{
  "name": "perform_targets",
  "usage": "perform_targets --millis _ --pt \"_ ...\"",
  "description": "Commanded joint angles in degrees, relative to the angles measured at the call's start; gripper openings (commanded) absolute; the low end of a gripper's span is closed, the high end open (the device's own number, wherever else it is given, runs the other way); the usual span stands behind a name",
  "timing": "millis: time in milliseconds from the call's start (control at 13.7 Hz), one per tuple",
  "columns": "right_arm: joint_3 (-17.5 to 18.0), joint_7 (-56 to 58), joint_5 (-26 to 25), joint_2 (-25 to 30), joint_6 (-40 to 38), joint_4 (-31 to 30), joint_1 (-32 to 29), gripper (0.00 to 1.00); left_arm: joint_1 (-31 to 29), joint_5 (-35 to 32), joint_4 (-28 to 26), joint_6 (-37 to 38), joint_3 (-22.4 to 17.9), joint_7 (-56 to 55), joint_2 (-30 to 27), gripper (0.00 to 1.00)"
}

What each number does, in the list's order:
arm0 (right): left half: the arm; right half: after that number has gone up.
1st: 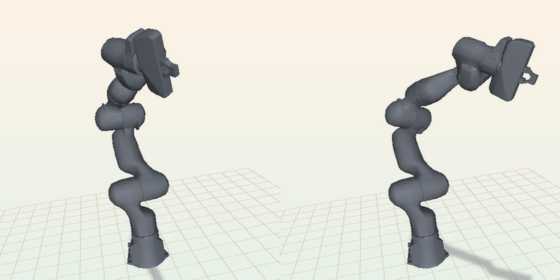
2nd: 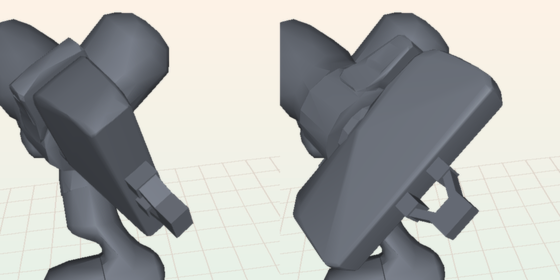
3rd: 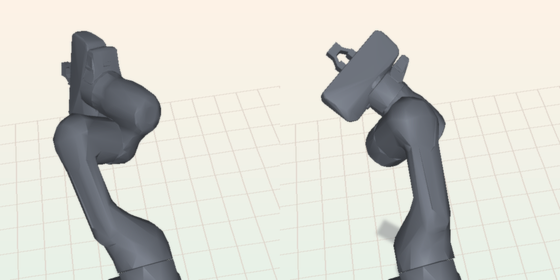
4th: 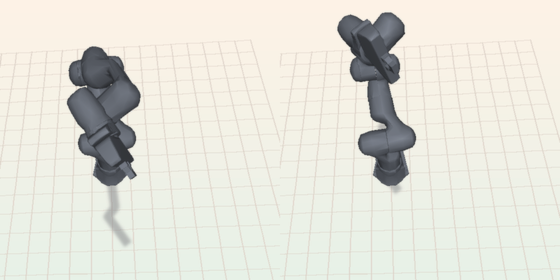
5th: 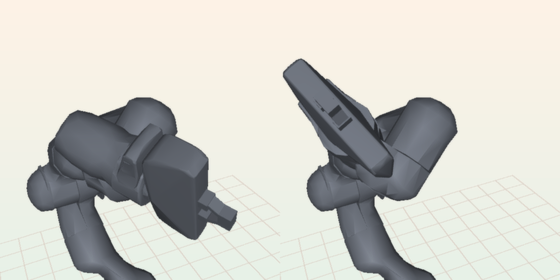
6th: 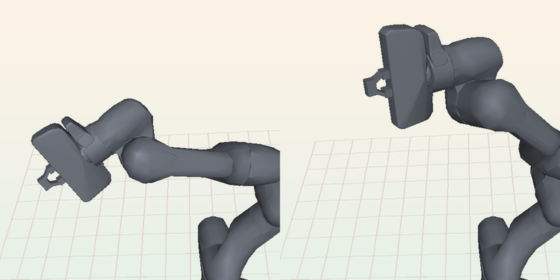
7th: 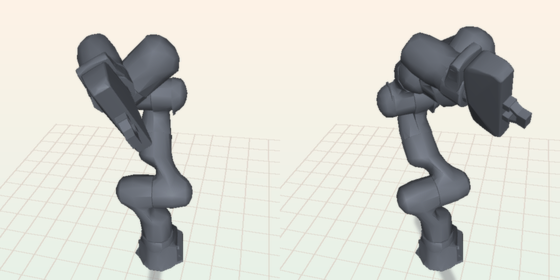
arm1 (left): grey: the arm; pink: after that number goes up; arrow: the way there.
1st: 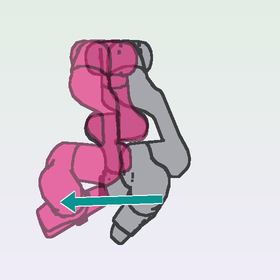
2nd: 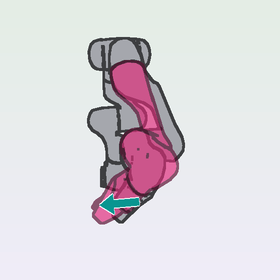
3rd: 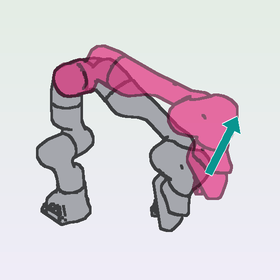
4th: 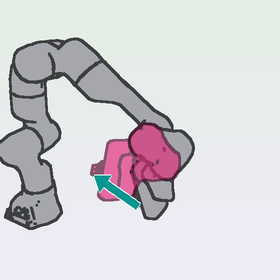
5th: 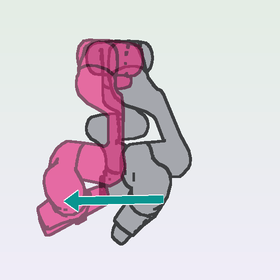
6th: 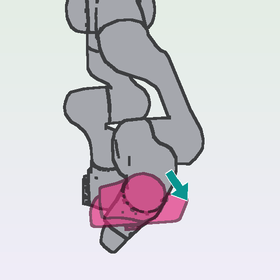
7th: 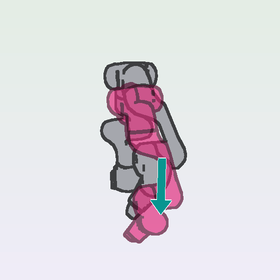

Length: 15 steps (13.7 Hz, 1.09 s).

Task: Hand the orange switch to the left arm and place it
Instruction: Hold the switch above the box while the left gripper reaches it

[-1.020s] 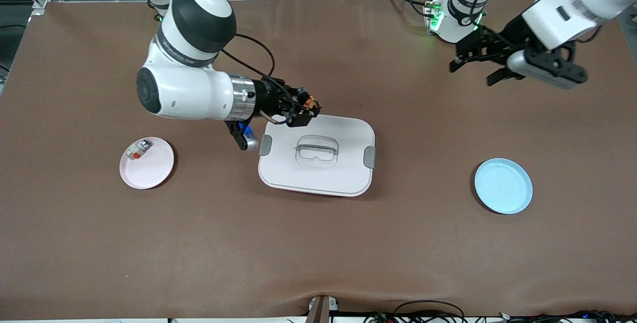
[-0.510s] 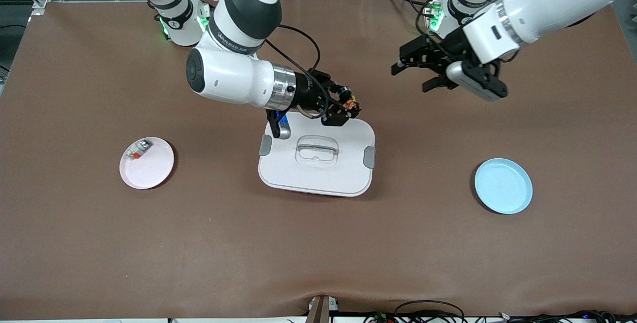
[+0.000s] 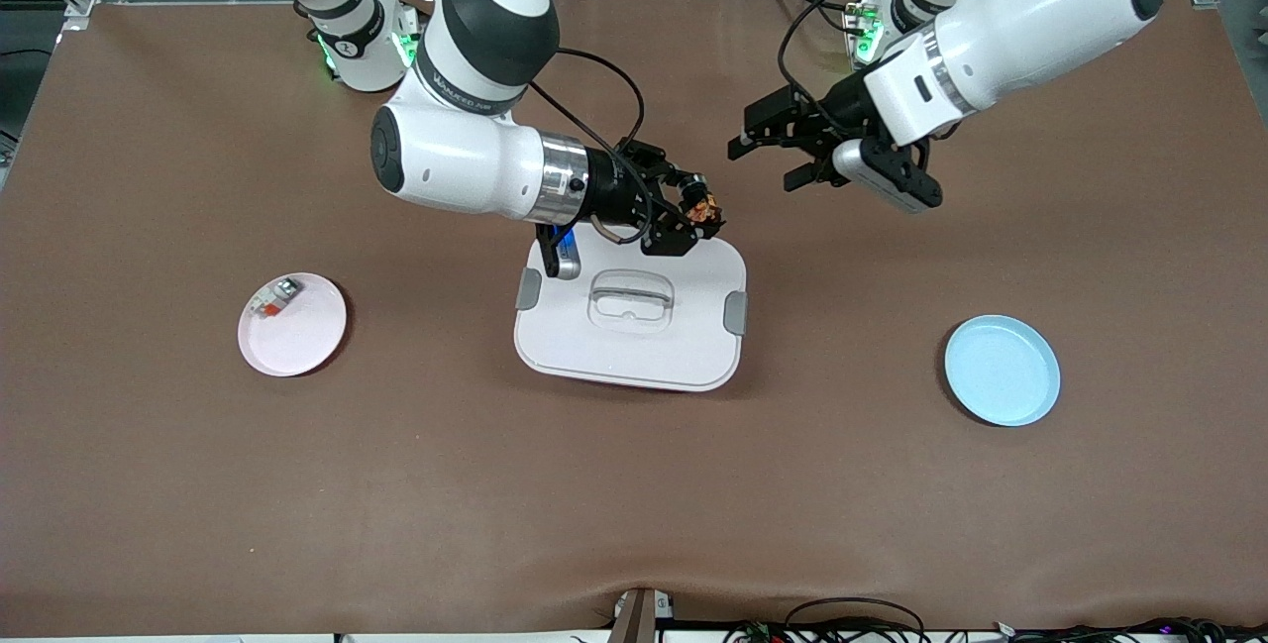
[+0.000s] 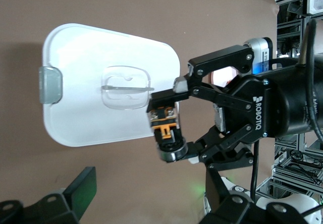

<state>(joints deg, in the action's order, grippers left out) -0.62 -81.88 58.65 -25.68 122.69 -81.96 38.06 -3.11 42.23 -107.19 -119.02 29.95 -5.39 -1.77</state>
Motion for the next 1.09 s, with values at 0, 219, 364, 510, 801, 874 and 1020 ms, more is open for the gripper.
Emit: perform_targets --millis 0,219,364,510,801,874,1020 --pt "-0.4 -1.1 1.3 -0.9 -0.2 1.8 0.4 0.11 -0.4 1.4 -0.1 -3.4 2.1 0.3 1.7 0.86" --pt "-0.4 -1.1 1.3 -0.9 -0.2 1.9 0.4 0.11 0.3 1.7 0.2 -6.6 2.4 0.3 3.6 0.81" --pt "-0.4 -0.9 1.3 -0.9 -0.2 1.9 0.3 0.11 0.7 2.2 0.2 -8.7 2.4 0.3 4.8 0.79" --pt "-0.4 -0.9 1.3 -0.9 -0.2 1.9 0.3 0.11 1.7 2.3 0.2 -11.1 2.6 0.1 6.0 0.76" --pt "-0.4 -0.7 1.3 -0.9 -0.2 1.9 0.3 0.11 2.4 3.2 1.1 -12.0 2.7 -1.3 7.4 0.66" --pt "-0.4 -0.7 1.3 -0.9 -0.2 1.9 0.3 0.11 2.7 3.2 1.1 -12.0 2.7 -1.4 7.7 0.59" --pt "-0.4 -0.7 1.3 -0.9 -0.2 1.9 0.3 0.11 2.8 3.2 1.0 -11.9 2.7 -1.5 7.7 0.36"
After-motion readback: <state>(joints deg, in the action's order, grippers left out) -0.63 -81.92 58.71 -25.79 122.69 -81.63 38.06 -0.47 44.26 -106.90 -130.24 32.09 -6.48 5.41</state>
